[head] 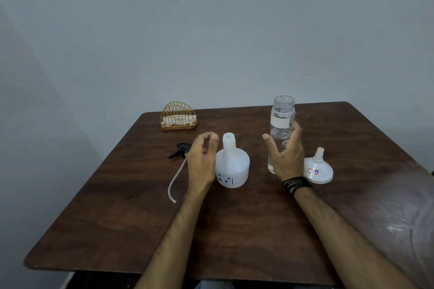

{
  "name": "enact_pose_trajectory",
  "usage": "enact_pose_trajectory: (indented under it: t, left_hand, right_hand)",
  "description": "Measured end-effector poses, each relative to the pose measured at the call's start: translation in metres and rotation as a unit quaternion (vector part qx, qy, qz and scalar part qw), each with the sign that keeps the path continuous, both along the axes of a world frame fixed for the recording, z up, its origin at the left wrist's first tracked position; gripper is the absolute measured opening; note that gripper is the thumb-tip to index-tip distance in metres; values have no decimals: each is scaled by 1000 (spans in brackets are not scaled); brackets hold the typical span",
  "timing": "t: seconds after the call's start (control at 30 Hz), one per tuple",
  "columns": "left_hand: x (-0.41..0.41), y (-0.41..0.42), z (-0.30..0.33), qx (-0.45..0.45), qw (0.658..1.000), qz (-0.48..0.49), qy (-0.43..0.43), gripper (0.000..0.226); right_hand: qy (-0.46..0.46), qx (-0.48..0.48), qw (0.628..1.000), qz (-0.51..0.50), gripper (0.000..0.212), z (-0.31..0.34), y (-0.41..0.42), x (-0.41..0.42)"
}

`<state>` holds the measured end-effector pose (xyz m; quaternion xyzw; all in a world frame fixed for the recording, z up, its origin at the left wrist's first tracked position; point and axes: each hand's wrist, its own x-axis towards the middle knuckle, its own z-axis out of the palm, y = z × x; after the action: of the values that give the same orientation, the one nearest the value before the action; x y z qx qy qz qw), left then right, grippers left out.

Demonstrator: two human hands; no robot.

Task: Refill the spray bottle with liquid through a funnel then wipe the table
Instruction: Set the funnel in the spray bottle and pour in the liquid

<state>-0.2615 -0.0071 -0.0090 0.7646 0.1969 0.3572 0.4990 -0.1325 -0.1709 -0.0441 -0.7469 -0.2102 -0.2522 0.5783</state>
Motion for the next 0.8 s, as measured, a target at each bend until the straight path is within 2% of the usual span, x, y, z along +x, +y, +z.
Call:
enact_pose_trajectory:
  t: [0.1, 0.17, 0.27, 0.33, 0.43, 0.53, 0.6, 0.67, 0.73, 0.8]
  left_hand:
    - [4, -11, -13, 30, 997, -55, 42, 62]
    - [11, -17, -24, 62, 994, -54, 72, 57]
    - [20, -24, -33, 88, 994, -17, 63, 40]
    - [24, -26, -37, 91, 994, -8, 54, 44]
    - [26, -28, -41, 101, 994, -1, 32, 44]
    - [27, -29, -43, 113, 994, 7, 11, 40]
    - [28, -28, -42, 115, 993, 5, 8, 40]
    - [28, -27, -43, 124, 992, -1, 1, 40]
    - [29, -25, -45, 129, 992, -3, -3, 40]
    - [29, -24, -47, 130, 991, -3, -7, 40]
  right_hand:
    - [11, 4, 1000, 16, 82, 0, 0, 2]
    - [17, 11, 999, 34, 85, 0, -1, 1]
    - [19, 32, 997, 64, 90, 0, -3, 1]
    - [26, 35, 997, 69, 95, 2, -4, 4]
    - [31, 25, 997, 62, 91, 2, -5, 3]
    - [-12, 29, 999, -8, 88, 3, -6, -6]
    - [-95, 56, 989, -98, 74, 11, -12, -12]
    - [-145, 41, 974, -170, 54, 20, -24, -13]
    - [-101, -13, 968, -229, 41, 23, -40, -10]
    - [-14, -90, 959, -268, 38, 17, -56, -3]
